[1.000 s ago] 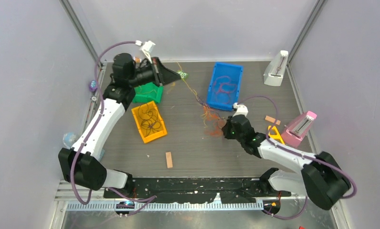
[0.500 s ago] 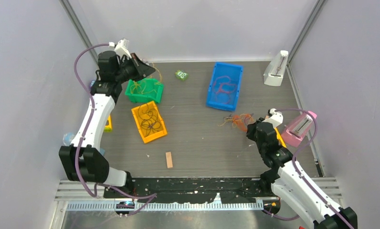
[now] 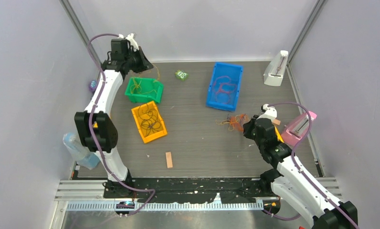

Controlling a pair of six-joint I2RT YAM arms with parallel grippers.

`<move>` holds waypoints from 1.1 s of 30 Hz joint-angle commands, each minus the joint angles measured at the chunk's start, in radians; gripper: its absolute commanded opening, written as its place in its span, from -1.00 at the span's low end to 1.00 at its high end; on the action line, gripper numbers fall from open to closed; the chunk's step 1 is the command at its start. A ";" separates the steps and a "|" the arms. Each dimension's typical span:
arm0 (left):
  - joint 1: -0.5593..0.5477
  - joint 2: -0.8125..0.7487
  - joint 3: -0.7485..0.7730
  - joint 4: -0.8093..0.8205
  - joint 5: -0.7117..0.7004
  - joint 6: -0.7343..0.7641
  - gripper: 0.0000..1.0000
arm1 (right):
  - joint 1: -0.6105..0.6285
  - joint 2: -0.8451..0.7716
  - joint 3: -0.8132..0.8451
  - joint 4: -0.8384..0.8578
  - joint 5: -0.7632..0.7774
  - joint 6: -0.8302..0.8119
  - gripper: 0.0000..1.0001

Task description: Untangle the cables

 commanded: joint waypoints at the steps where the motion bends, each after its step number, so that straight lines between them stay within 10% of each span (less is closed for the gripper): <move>1: 0.013 0.109 0.114 -0.130 -0.072 0.137 -1.00 | -0.003 0.007 0.064 0.055 -0.037 -0.042 -0.89; 16: 0.016 0.501 0.391 -0.427 -0.254 0.346 -0.87 | -0.003 0.064 0.123 0.055 -0.080 -0.068 -0.89; 23: 0.005 0.345 0.223 -0.354 -0.270 0.289 -0.06 | -0.002 0.107 0.130 0.059 -0.138 -0.072 -0.89; 33: -0.016 -0.022 -0.076 -0.197 -0.351 0.233 0.51 | 0.023 0.258 0.215 0.088 -0.466 -0.125 -0.89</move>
